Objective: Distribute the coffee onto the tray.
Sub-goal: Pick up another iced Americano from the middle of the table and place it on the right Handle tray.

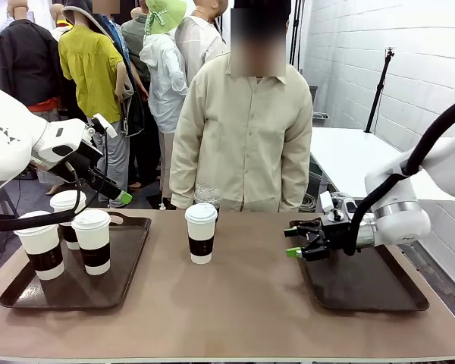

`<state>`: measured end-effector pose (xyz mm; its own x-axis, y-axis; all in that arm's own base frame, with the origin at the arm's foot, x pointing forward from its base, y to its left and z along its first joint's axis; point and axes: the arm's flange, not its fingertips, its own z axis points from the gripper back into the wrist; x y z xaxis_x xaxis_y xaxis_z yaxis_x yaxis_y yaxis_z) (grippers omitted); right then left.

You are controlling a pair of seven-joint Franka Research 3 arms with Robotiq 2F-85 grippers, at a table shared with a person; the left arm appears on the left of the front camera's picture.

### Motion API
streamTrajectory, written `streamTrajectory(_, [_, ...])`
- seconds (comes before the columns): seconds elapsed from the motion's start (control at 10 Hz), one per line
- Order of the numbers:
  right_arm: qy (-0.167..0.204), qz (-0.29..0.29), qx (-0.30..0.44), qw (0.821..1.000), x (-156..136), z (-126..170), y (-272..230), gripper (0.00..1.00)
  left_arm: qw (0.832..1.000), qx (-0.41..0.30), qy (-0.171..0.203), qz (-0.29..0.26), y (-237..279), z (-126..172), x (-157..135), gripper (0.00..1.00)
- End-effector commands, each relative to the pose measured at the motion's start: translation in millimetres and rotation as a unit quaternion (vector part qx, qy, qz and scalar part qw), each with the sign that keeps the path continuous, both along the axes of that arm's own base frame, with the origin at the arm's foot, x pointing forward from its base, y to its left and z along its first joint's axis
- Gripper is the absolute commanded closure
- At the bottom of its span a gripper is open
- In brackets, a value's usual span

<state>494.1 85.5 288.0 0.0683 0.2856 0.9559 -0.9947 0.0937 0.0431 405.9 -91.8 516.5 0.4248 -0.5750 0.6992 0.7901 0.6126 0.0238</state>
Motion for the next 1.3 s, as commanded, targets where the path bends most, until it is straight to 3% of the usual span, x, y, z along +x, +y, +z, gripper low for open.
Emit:
streamTrajectory(0.0, [0.004, -0.009, -0.004, 1.000, 14.7, -1.2, 19.7, 0.00, 1.000, -0.006, 0.001, -0.005, 2.0, -1.6, 1.3, 0.00])
streamTrajectory(1.2, [0.017, 0.035, -0.022, 0.999, 44.4, -12.7, 96.8, 0.00, 1.000, -0.006, 0.001, -0.005, 2.0, -1.6, 1.3, 0.00])
